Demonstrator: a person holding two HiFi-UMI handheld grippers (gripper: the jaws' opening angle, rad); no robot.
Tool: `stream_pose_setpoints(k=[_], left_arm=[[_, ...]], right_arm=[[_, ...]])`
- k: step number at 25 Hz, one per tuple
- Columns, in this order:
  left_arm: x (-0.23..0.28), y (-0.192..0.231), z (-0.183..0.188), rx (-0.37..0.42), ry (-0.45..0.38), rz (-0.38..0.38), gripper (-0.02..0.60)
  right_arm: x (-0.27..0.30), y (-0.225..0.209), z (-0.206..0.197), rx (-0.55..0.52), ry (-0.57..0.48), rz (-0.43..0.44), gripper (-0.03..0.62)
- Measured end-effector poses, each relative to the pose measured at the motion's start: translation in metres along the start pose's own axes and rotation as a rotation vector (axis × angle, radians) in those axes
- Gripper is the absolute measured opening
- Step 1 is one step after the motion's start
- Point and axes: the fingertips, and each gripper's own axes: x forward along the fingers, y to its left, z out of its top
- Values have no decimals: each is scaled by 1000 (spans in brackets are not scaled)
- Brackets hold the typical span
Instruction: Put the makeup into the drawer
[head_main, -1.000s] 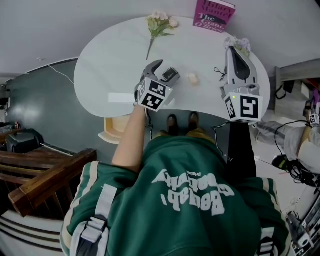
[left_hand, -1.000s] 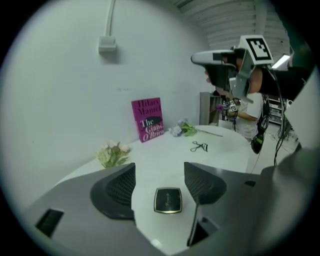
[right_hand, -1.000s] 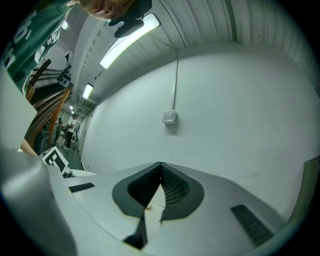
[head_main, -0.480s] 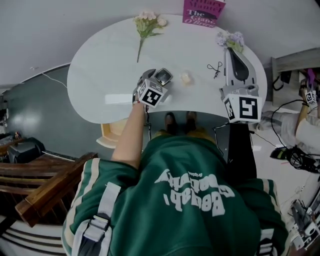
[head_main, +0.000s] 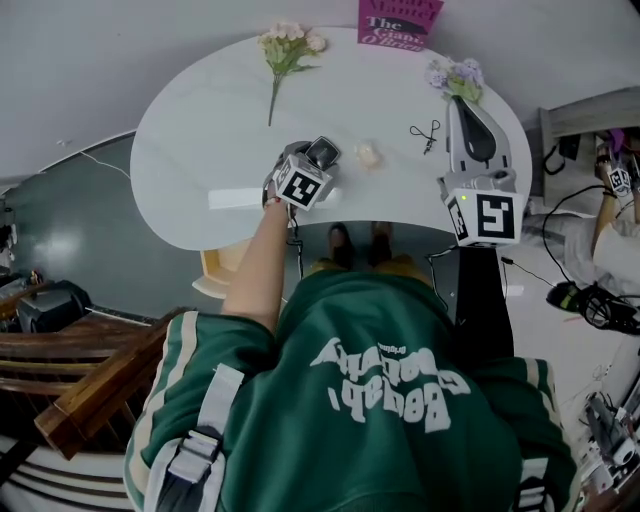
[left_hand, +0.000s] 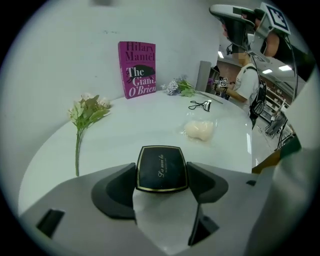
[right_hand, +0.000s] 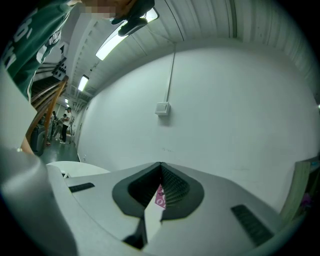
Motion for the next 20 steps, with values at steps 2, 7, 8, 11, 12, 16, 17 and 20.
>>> stream_pose_setpoints(k=[2, 7, 8, 11, 12, 16, 17, 20], left_arm=[[-9, 0, 9, 23, -32, 36, 350], [-57, 13, 65, 38, -218, 143, 350], [-69, 15, 78, 53, -256, 165, 350], [-108, 16, 116, 102, -362, 220, 350], [-122, 14, 128, 112, -398, 233, 349], [-175, 3, 173, 142, -551, 281, 350], [-187, 0, 184, 150, -588, 294, 350], [-221, -8, 211, 160, -695, 330, 350]], right_arm=[[0, 0, 3, -4, -8, 3, 9], [0, 1, 8, -5, -24, 4, 9], [-1, 1, 8, -4, -28, 4, 9], [-3, 2, 14, -4, -43, 4, 9], [-5, 3, 17, -7, -50, 3, 9], [-8, 6, 28, -15, -80, 8, 9], [-8, 7, 30, -17, -86, 10, 9], [-9, 7, 37, -22, -101, 20, 9]])
